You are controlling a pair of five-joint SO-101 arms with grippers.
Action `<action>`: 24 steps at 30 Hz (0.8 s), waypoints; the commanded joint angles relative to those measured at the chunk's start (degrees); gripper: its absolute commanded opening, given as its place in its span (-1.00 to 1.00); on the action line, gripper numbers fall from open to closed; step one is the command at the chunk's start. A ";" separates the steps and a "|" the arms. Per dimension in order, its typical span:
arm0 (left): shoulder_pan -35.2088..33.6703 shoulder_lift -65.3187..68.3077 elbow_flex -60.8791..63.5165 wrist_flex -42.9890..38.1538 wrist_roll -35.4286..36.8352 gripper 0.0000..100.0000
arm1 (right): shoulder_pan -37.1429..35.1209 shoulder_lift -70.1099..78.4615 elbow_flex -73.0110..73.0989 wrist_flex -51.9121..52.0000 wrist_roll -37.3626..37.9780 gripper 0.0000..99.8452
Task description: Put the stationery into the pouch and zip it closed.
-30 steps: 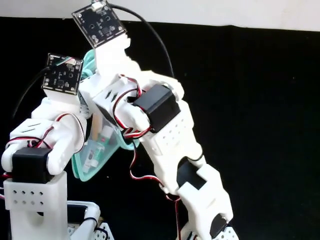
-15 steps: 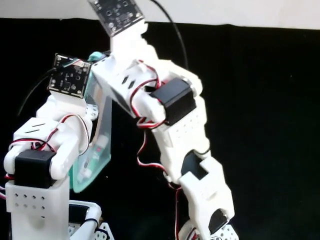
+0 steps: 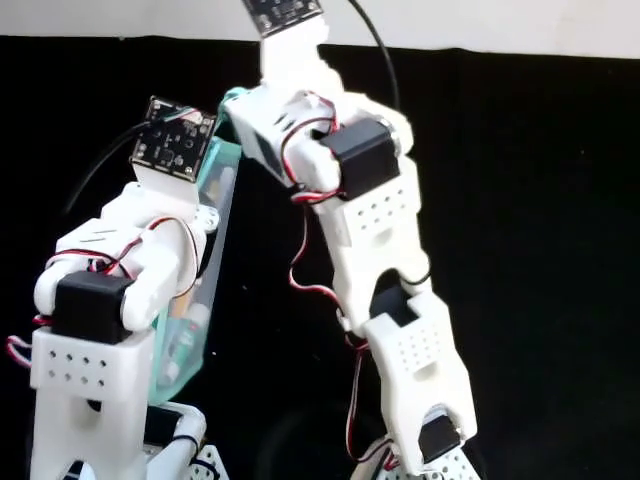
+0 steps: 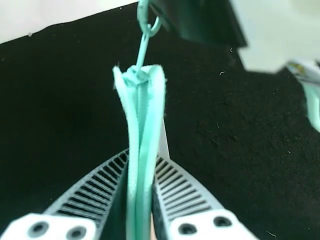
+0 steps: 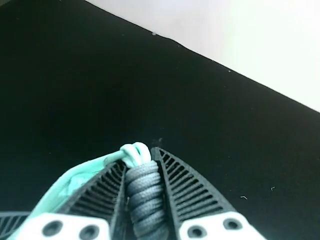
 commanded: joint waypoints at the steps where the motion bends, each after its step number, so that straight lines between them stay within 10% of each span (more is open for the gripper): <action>1: 0.04 -0.66 -1.71 5.10 0.18 -0.99 | 11.03 1.27 -7.69 -4.79 -0.09 -0.99; 24: 0.75 -0.66 -26.86 17.05 0.44 -0.99 | 11.65 -4.18 -7.60 -2.51 0.00 -0.99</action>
